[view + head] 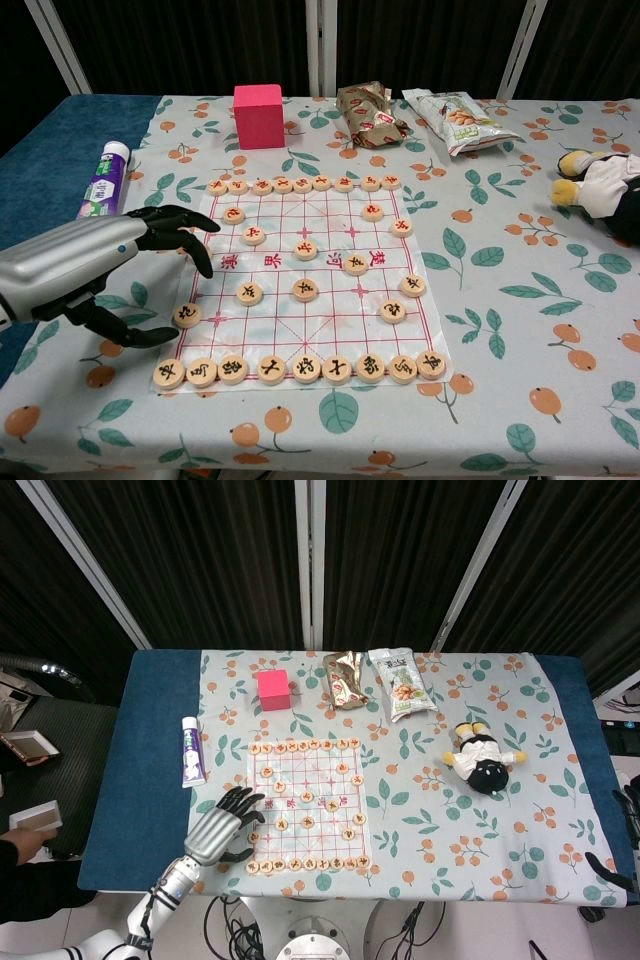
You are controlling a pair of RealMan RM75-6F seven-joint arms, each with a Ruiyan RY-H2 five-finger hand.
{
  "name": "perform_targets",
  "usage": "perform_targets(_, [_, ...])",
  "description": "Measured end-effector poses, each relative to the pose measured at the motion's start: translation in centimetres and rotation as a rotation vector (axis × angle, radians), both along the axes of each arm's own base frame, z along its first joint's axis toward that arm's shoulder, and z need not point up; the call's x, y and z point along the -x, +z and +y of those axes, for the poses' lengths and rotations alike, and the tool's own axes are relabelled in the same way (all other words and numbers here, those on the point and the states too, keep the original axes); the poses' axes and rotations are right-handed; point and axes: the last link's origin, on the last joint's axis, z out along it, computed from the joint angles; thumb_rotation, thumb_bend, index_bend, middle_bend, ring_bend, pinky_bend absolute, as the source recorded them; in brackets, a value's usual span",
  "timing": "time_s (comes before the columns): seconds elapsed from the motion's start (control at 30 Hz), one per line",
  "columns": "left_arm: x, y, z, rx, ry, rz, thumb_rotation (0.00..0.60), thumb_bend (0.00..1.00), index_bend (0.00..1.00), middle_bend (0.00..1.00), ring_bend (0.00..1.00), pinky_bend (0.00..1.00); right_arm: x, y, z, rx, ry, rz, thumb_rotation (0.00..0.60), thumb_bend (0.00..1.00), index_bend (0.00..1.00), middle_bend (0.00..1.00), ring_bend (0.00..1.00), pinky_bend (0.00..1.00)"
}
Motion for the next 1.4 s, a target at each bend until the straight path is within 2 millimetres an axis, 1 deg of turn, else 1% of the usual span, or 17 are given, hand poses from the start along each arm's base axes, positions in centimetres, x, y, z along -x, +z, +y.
perform_targets(0.2, [0.5, -0.7, 0.2, -0.005, 0.015, 0.002, 0.6, 0.22, 0.39, 0.09, 0.0, 0.02, 0.0, 0.1, 0.1, 0.002, -0.005, 0.004, 0.6, 0.1, 0.0, 0.0, 0.0, 0.0])
perform_targets(0.43, [0.6, -1.3, 0.4, 0.012, 0.02, -0.006, 0.6, 0.23, 0.42, 0.09, 0.0, 0.02, -0.1, 0.0, 0.0, -0.002, 0.0, 0.009, 0.6, 0.1, 0.0, 0.0, 0.0, 0.0])
perform_targets(0.7, [0.6, -1.4, 0.4, 0.012, 0.02, -0.01, 0.6, 0.28, 0.45, 0.09, 0.0, 0.02, 0.0, -0.1, -0.1, -0.008, -0.005, 0.014, 0.6, 0.1, 0.0, 0.0, 0.0, 0.0])
perform_targets(0.97, [0.6, -1.6, 0.5, 0.026, 0.018, 0.006, 0.6, 0.28, 0.45, 0.09, 0.0, 0.02, 0.1, -0.1, -0.1, -0.008, -0.007, 0.013, 0.6, 0.1, 0.0, 0.0, 0.0, 0.0])
perform_targets(1.2, [0.5, -1.6, 0.6, 0.021, 0.019, 0.015, 0.6, 0.29, 0.5, 0.09, 0.0, 0.02, 0.1, -0.1, -0.2, -0.009, -0.007, 0.011, 0.6, 0.1, 0.0, 0.0, 0.0, 0.0])
perform_targets(1.4, [0.9, -1.8, 0.6, 0.031, 0.036, 0.027, 0.6, 0.29, 0.51, 0.09, 0.0, 0.02, 0.2, -0.1, -0.2, -0.01, -0.008, 0.01, 0.6, 0.1, 0.0, 0.0, 0.0, 0.0])
